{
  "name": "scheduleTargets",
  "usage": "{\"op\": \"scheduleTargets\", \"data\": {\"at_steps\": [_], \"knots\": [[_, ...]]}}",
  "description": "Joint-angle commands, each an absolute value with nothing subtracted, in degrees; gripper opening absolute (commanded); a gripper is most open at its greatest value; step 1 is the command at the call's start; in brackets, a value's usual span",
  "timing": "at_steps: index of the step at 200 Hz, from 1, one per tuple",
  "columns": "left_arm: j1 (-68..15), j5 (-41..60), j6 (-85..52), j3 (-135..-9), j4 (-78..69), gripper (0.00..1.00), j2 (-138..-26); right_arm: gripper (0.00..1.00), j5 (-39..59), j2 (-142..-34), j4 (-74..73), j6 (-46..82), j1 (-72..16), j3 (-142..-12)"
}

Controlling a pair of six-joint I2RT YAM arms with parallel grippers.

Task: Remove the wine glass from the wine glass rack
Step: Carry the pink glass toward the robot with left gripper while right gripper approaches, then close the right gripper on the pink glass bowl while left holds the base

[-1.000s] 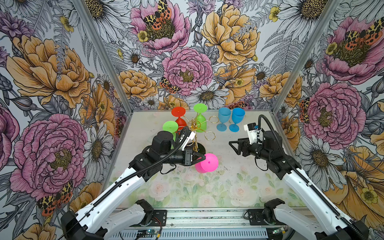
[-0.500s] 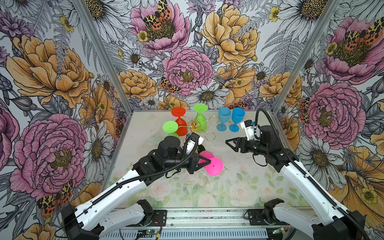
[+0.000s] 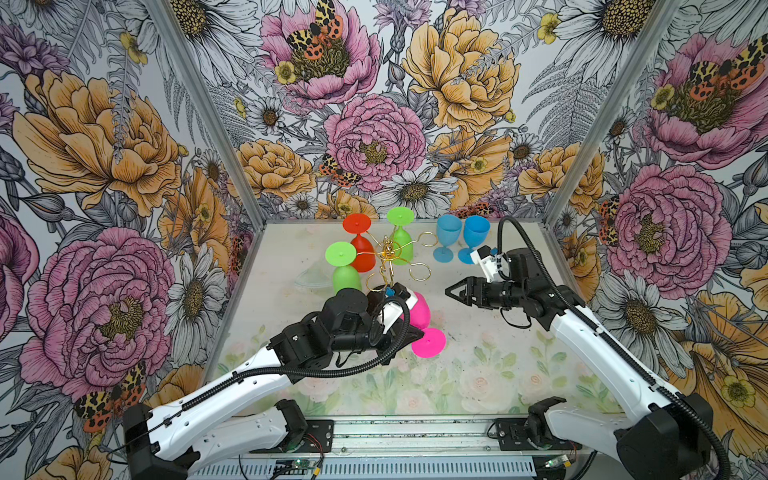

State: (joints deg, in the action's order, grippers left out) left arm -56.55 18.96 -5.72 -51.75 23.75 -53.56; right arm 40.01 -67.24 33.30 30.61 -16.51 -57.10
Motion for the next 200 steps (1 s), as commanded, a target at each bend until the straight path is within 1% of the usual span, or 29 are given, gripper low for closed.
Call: {"op": "scheduleTargets", "data": {"at_steps": [1,34,85,122,164,173,177,195,200], "knots": [[-59.59,11.74,3.58,-50.0,22.38,0.0,-51.17,0.74,43.33,-68.08,35.03,29.54,-15.31,-60.66],[-62.79,8.45,9.48,-48.55,22.51,0.0,-49.92,0.74,46.35,-70.25,37.12,28.13,-14.98,-62.69],[-67.9,3.86,20.73,-46.88,23.0,0.0,-50.92,0.73,46.81,-71.83,39.46,26.98,-15.01,-64.66],[-70.08,0.63,27.48,-47.11,24.99,0.0,-53.44,0.73,47.12,-72.58,41.42,25.51,-14.86,-65.83],[-75.56,-7.79,36.19,-46.65,26.7,0.0,-56.72,0.71,47.04,-73.74,42.94,24.79,-14.92,-66.35],[-75.76,-9.27,38.08,-46.34,26.81,0.0,-57.22,0.7,46.89,-73.94,43.06,24.61,-14.82,-66.51],[-77.59,-9.8,38.9,-46.18,26.81,0.0,-57.42,0.7,46.85,-74.04,43.15,24.57,-14.87,-66.53],[-79.32,-11.6,41.82,-45.75,26.81,0.0,-57.8,0.69,46.95,-74.53,43.42,24.41,-14.83,-66.62],[-79.61,-13.68,42.36,-45.77,26.81,0.0,-57.9,0.69,47.02,-74.62,43.55,24.27,-14.91,-66.69]]}}
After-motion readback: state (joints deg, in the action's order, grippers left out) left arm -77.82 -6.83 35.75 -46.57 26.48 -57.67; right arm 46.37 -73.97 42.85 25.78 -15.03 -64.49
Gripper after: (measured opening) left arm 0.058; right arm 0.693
